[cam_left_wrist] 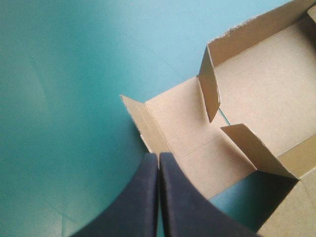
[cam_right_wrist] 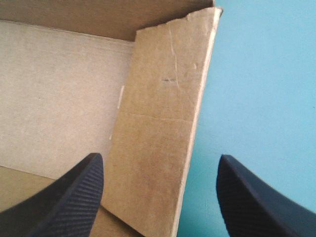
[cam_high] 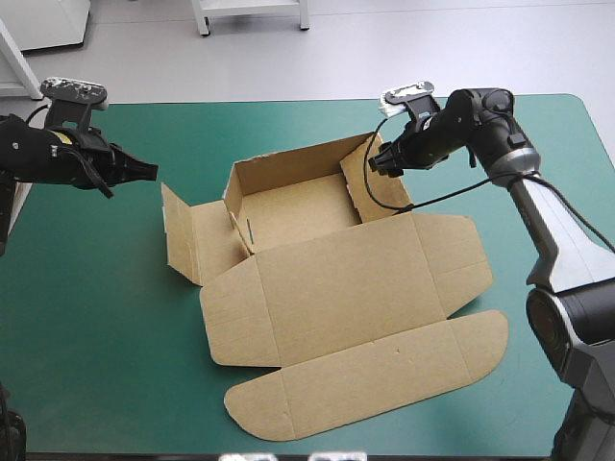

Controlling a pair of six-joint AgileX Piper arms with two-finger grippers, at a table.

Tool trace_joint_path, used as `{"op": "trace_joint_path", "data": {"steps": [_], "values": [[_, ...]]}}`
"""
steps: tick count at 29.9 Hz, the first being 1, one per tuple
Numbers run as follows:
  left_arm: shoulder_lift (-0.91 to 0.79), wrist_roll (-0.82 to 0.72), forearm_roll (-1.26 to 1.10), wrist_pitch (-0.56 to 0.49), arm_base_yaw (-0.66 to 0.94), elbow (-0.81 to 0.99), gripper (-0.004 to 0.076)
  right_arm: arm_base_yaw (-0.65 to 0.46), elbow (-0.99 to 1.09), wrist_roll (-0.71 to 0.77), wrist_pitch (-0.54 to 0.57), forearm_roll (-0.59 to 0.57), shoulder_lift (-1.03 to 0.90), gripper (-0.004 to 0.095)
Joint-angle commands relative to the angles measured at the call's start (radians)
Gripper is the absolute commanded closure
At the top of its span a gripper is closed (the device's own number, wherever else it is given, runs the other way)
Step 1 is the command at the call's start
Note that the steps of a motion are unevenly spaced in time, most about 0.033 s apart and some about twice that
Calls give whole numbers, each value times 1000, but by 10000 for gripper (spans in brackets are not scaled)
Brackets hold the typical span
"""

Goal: Fold the box

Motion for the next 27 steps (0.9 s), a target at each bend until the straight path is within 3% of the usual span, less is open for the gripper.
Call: {"op": "trace_joint_path", "data": {"steps": [1,5,10,20,27], "values": [[-31,0,-20,-40,3,-33,731,0,-99,-1,44,6,-57,287],[-31,0,-20,-34,3,-33,731,2,-142,19,104,1,-54,287],[-31,0,-22,-27,3,-33,731,2,-153,71,164,-87,-31,287],[-31,0,-22,-19,3,-33,731,79,-150,96,166,-199,47,290],[-31,0,-22,-9,3,-33,731,105,-152,116,154,-217,100,307]]}}
